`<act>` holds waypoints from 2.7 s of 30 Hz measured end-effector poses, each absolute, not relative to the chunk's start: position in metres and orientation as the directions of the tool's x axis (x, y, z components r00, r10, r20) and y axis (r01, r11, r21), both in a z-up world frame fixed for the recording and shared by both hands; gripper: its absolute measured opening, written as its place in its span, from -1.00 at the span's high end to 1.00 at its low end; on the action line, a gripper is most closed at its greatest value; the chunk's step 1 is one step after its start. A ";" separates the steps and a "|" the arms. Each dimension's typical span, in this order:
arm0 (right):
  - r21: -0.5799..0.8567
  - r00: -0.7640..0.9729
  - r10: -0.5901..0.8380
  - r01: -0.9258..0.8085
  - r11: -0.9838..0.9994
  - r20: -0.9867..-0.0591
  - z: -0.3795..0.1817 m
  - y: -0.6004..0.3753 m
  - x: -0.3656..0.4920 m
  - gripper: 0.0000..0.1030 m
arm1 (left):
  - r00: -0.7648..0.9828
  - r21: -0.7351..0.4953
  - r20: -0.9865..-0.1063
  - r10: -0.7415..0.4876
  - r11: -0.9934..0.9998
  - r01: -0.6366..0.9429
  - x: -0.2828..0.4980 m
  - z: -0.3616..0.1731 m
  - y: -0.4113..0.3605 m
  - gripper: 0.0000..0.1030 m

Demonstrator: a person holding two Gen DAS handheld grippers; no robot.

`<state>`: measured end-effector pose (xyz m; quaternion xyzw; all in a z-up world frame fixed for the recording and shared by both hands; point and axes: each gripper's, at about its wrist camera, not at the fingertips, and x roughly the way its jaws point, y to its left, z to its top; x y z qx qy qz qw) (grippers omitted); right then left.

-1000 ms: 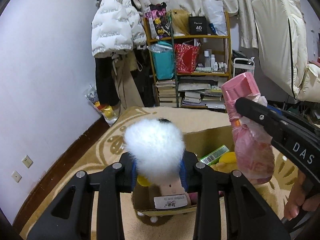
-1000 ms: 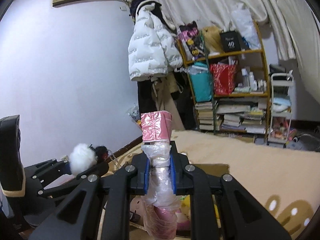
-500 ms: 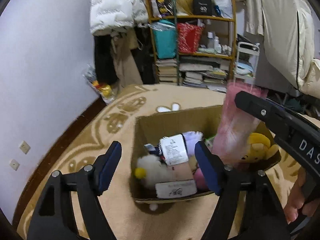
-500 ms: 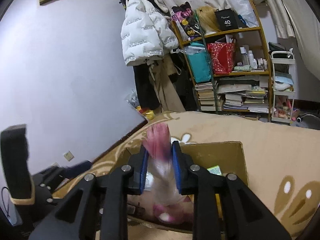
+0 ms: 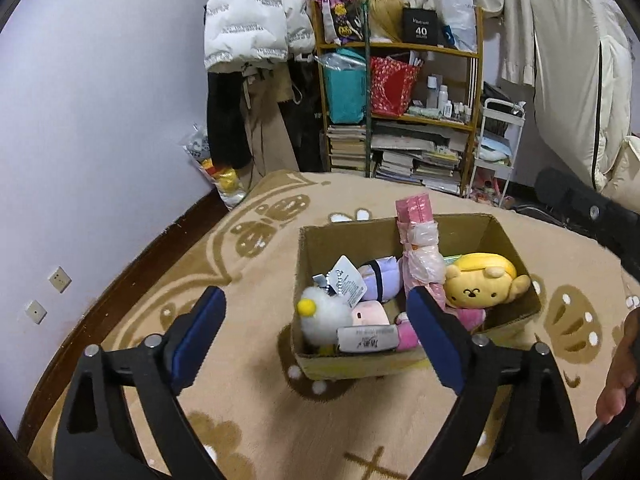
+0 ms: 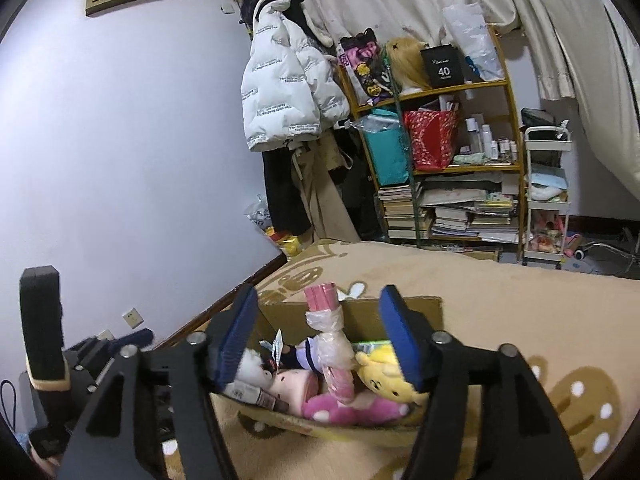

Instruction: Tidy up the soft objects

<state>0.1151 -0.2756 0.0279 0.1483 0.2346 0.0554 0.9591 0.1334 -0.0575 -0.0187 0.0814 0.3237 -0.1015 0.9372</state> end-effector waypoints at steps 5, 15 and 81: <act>0.259 0.883 0.131 -0.011 0.966 -0.451 0.039 -0.276 0.087 -0.70 | 0.790 0.085 -0.597 -0.138 0.969 0.233 0.111 0.001 -0.047 -0.90; 0.228 0.898 0.094 0.007 0.974 -0.429 0.064 -0.280 0.031 -1.00 | 0.832 0.075 -0.538 -0.137 0.975 0.209 0.062 0.028 -0.026 -0.96; 0.147 0.889 0.015 0.058 0.987 -0.458 0.038 -0.292 -0.033 -1.00 | 0.857 0.104 -0.491 -0.156 0.966 0.235 -0.008 0.021 -0.011 -0.99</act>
